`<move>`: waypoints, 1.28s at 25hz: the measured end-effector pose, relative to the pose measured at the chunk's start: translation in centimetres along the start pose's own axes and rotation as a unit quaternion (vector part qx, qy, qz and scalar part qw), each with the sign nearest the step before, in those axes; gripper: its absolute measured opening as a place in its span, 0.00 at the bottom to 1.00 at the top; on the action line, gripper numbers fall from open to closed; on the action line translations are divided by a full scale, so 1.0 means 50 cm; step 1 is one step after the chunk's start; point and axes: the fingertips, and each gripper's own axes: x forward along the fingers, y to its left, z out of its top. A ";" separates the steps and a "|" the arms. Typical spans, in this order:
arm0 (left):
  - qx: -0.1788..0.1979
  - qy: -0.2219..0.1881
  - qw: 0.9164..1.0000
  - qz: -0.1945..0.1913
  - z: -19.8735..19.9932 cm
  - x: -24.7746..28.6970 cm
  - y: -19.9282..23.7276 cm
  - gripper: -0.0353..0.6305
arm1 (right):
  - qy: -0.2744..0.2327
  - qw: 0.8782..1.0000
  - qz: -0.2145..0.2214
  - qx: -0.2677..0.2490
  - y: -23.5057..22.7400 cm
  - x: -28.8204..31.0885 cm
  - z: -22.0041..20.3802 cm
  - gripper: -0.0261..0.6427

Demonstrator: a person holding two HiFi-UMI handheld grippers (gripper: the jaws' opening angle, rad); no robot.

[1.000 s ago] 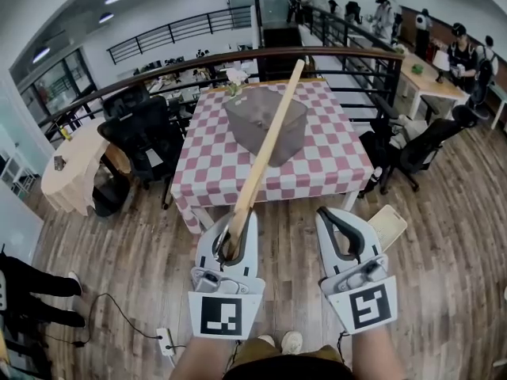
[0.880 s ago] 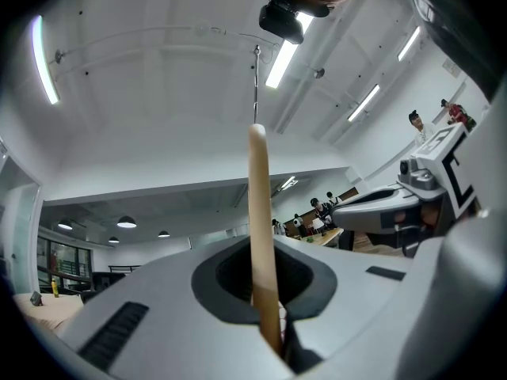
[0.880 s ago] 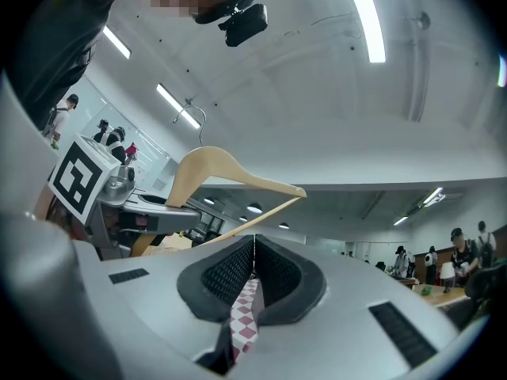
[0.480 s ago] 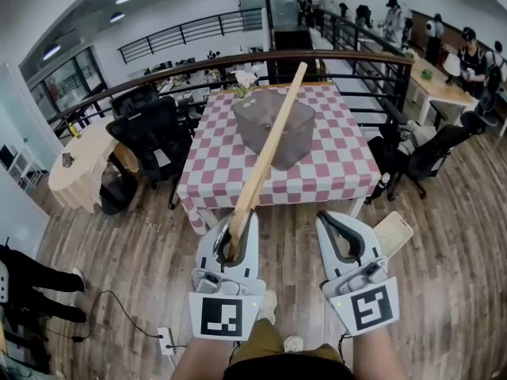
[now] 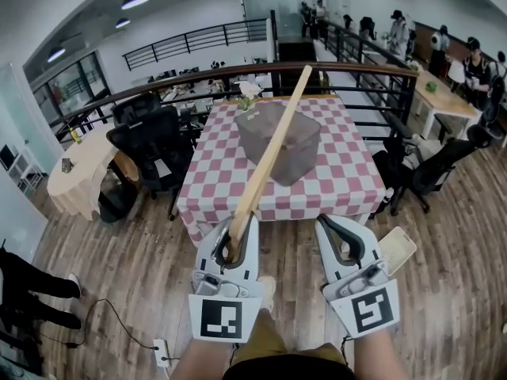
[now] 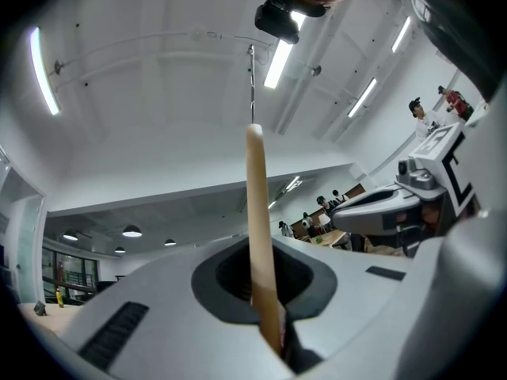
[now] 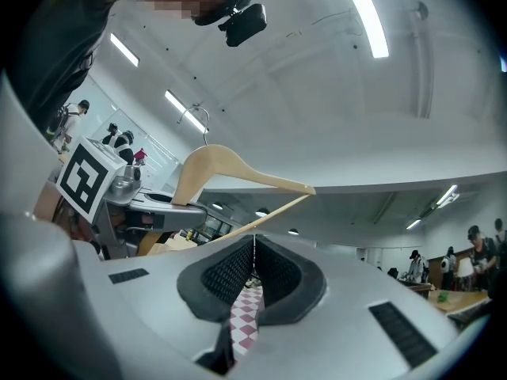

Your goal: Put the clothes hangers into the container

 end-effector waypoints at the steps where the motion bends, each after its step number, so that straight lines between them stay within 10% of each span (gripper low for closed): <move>1: 0.003 -0.001 1.000 -0.001 -0.008 0.009 0.004 0.06 | 0.002 1.000 0.002 -0.002 -0.002 0.010 -0.011 0.09; 32: -0.031 0.004 0.998 -0.063 -0.273 0.500 0.318 0.06 | 0.055 0.998 -0.023 -0.009 -0.184 0.571 -0.244 0.09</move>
